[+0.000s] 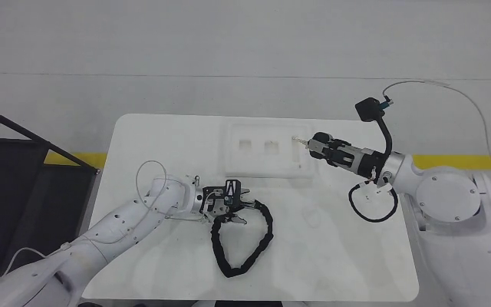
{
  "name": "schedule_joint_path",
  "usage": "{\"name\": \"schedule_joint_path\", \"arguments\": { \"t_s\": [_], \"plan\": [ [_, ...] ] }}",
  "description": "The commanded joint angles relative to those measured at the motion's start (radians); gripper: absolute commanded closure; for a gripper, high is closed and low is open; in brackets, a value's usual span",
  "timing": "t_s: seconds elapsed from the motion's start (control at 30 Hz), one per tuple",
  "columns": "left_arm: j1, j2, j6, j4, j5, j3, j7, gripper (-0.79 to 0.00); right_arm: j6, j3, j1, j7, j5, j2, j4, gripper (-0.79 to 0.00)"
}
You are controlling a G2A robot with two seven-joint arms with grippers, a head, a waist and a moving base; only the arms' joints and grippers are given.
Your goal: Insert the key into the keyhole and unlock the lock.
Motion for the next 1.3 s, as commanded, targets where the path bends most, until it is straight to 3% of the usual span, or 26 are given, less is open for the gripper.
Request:
{"name": "schedule_joint_path", "arguments": {
  "t_s": [0.0, 0.17, 0.33, 0.43, 0.47, 0.87, 1.07, 1.27],
  "plan": [
    [0.003, -0.005, 0.005, 0.003, 0.004, -0.006, -0.007, -0.570, 0.000, 0.000, 0.000, 0.000, 0.000, 0.000, 0.000, 0.000],
    [0.009, -0.013, 0.012, 0.010, 0.014, -0.020, -0.029, -0.403, 0.000, 0.000, 0.000, 0.000, 0.000, 0.000, 0.000, 0.000],
    [0.015, -0.020, 0.010, 0.015, 0.022, -0.034, -0.046, -0.339, 0.000, 0.000, 0.000, 0.000, 0.000, 0.000, 0.000, 0.000],
    [0.017, -0.026, 0.004, 0.018, 0.023, -0.040, -0.064, -0.031, 0.000, 0.000, 0.000, 0.000, 0.000, 0.000, 0.000, 0.000],
    [0.017, -0.028, 0.002, 0.021, 0.021, -0.043, -0.071, 0.000, 0.000, 0.000, 0.000, 0.000, 0.000, 0.000, 0.000, 0.000],
    [0.013, -0.049, -0.090, 0.050, -0.079, -0.092, -0.079, 0.000, 0.000, 0.000, 0.000, 0.000, 0.000, 0.000, 0.000, 0.000],
    [0.019, -0.036, -0.153, 0.037, -0.116, -0.150, -0.012, 0.000, 0.000, 0.000, 0.000, 0.000, 0.000, 0.000, 0.000, 0.000],
    [0.044, -0.007, -0.218, -0.036, -0.116, -0.228, 0.113, 0.000, -0.004, -0.014, -0.013, 0.009, 0.001, 0.001, -0.008, 0.000]
  ]
}}
